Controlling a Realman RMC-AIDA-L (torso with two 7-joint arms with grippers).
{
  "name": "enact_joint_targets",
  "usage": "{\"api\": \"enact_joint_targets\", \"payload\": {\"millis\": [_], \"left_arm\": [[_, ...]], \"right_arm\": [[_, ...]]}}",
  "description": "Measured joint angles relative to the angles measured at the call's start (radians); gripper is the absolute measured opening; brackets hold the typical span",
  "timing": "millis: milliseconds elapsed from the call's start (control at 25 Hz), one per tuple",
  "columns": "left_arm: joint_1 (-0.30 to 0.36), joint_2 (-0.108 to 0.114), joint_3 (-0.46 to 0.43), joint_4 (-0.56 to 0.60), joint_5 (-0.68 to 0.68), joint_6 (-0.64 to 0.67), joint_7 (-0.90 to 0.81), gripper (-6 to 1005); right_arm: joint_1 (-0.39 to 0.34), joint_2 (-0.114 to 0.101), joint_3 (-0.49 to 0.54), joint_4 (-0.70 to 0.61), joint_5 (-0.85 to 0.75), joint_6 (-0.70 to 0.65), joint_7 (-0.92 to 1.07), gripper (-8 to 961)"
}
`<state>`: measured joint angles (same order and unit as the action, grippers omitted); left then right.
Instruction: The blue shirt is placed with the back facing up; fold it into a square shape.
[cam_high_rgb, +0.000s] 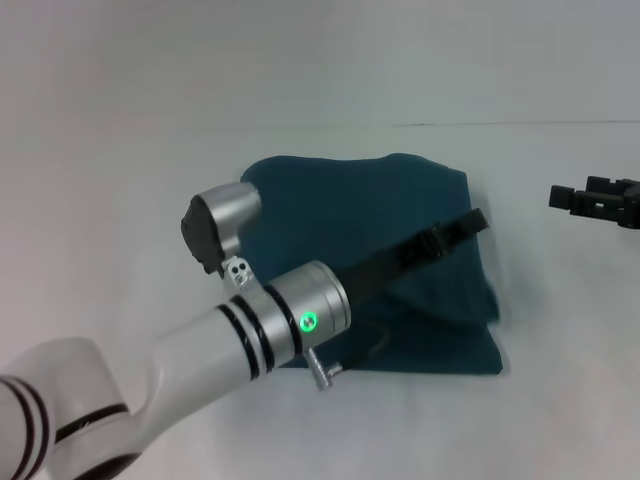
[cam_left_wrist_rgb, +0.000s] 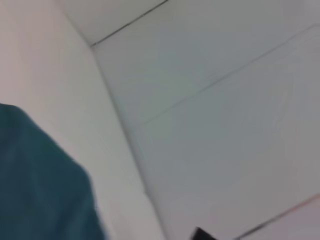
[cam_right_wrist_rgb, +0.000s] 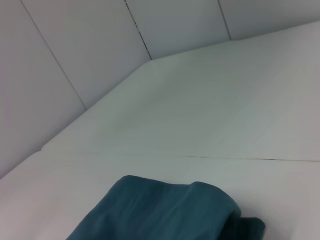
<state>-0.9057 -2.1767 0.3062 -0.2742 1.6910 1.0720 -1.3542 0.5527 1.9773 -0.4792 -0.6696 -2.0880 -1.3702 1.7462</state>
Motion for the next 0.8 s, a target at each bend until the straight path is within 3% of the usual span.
{"api": "enact_joint_targets", "payload": {"millis": [280,560,680,800], "left_arm": [[0.041,0.003,0.004,0.075,0.130,0.230,-0.005,162],[0.145,0.010,0.052,0.335,0.173,0.419,-0.099,485],[0.199,0.012,0.118,0.472,0.174,0.489,-0.118,628],[0.267,0.014,0.234,0.636,0.175,0.537,-0.112,851]], "right_arm": [[0.002,0.000,-0.023,0.006,-0.003,0.009,0.035,885],[0.030,-0.009,-0.078,0.007,-0.071,0.046,0.222,883],[0.046,-0.011,-0.078,0.011,-0.108,0.053,0.325,882],[0.068,-0.011,-0.082,0.038,-0.138,0.062,0.400,881]]}}
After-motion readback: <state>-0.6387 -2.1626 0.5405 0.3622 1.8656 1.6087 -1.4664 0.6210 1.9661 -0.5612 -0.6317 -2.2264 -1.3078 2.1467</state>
